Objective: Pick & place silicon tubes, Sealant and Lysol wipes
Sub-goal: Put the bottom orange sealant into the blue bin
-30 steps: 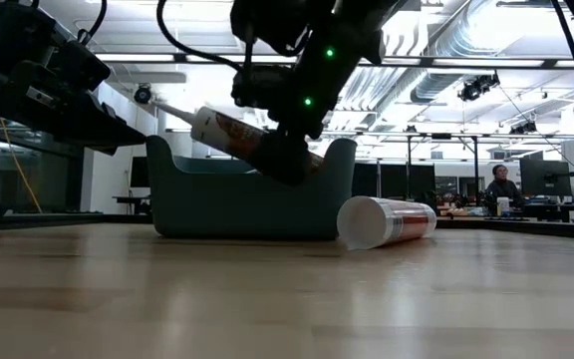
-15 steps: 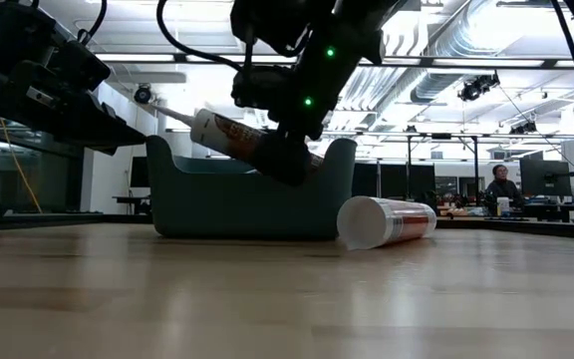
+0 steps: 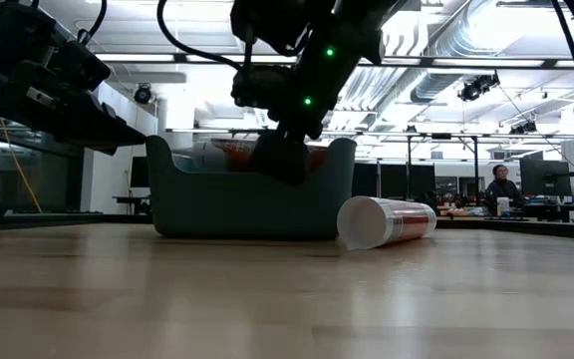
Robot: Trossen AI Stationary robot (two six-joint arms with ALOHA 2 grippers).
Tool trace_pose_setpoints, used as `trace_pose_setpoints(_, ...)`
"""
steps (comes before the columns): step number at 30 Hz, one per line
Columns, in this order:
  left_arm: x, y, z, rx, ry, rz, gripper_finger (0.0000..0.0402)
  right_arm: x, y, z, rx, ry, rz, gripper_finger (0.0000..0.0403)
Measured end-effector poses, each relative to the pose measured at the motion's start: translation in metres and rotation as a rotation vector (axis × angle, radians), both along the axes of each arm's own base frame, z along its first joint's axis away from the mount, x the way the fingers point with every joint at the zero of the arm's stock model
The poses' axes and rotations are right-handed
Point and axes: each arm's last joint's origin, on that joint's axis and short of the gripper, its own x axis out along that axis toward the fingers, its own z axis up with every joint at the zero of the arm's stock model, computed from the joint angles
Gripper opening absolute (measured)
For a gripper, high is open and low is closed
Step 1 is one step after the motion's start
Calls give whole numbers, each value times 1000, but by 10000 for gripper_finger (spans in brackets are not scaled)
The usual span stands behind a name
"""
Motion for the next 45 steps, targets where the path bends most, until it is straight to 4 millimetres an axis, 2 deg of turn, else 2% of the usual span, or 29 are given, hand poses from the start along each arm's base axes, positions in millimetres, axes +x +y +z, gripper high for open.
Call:
trace_pose_setpoints(14, 0, 0, 0, 0, 0, -1, 0, 2, 12, 3, -77, 69, 97, 244)
trace_pose_setpoints(22, 0, 0, 0, -1, 0, -4, 0, 0, 9, 3, -132, 97, 55, 244)
trace_pose_setpoints(32, 0, 0, 0, -1, 0, -4, 0, -2, 10, 10, -57, -7, 9, 244)
trace_pose_setpoints(45, 0, 0, 0, -1, 0, -3, 0, -7, 11, 12, 49, -17, 15, 244)
